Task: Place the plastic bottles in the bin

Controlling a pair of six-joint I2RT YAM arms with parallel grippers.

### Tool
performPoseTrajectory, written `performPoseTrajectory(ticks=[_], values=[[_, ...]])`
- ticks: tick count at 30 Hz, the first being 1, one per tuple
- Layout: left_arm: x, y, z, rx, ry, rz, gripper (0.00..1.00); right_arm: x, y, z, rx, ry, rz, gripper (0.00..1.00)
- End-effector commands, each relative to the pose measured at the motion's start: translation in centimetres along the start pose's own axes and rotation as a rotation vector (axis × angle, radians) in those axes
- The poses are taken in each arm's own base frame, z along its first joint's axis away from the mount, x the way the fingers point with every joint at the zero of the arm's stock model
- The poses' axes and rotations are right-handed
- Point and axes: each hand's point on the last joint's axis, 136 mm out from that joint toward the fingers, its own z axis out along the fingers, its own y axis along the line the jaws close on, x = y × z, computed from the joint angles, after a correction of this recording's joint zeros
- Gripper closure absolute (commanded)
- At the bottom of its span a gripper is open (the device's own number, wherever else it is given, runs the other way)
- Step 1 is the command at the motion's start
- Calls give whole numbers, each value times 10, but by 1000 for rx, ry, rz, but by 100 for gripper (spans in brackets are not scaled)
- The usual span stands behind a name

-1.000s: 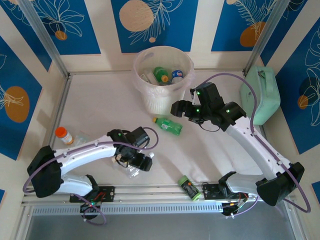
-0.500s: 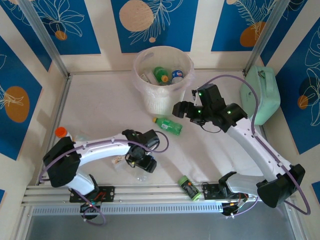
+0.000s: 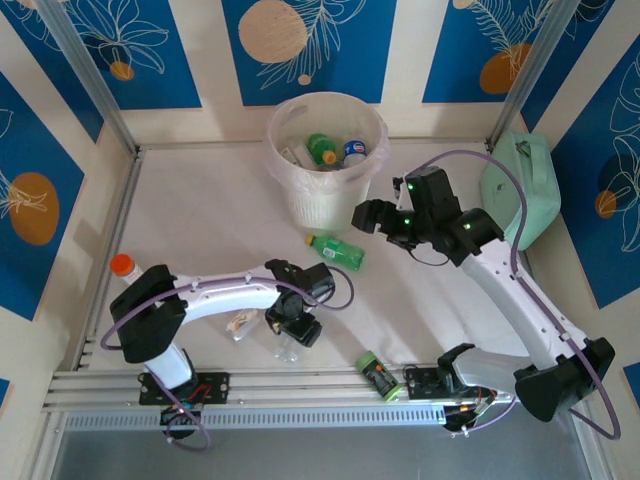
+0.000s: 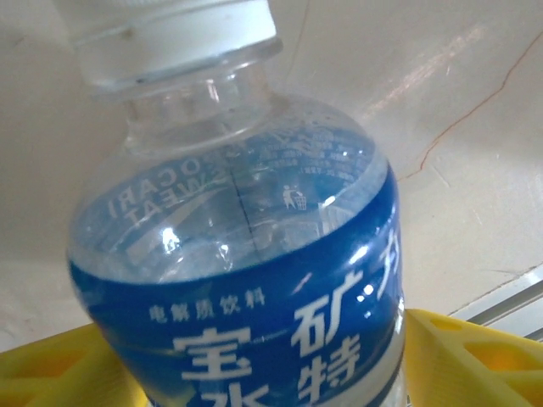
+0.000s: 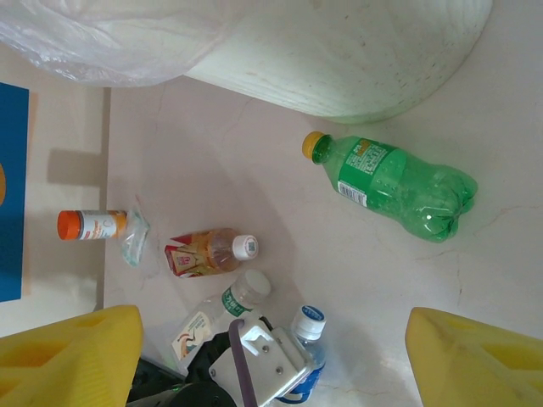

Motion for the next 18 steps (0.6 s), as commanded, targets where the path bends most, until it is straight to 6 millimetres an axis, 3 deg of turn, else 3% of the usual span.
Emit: performPoseTrajectory(ticks=[1, 7, 12, 18], values=[[-10, -1, -12, -28, -47, 30, 32, 5, -2, -6, -22, 12, 20, 19], [-29, -7, -47, 0, -183, 42, 36, -4, -4, -15, -45, -9, 52, 19], [-46, -16, -90, 44, -336, 65, 38, -9, -1, -20, -99, -8, 83, 19], [-64, -21, -155, 100, -536, 80, 38, -1, 27, -22, -199, 34, 13, 23]])
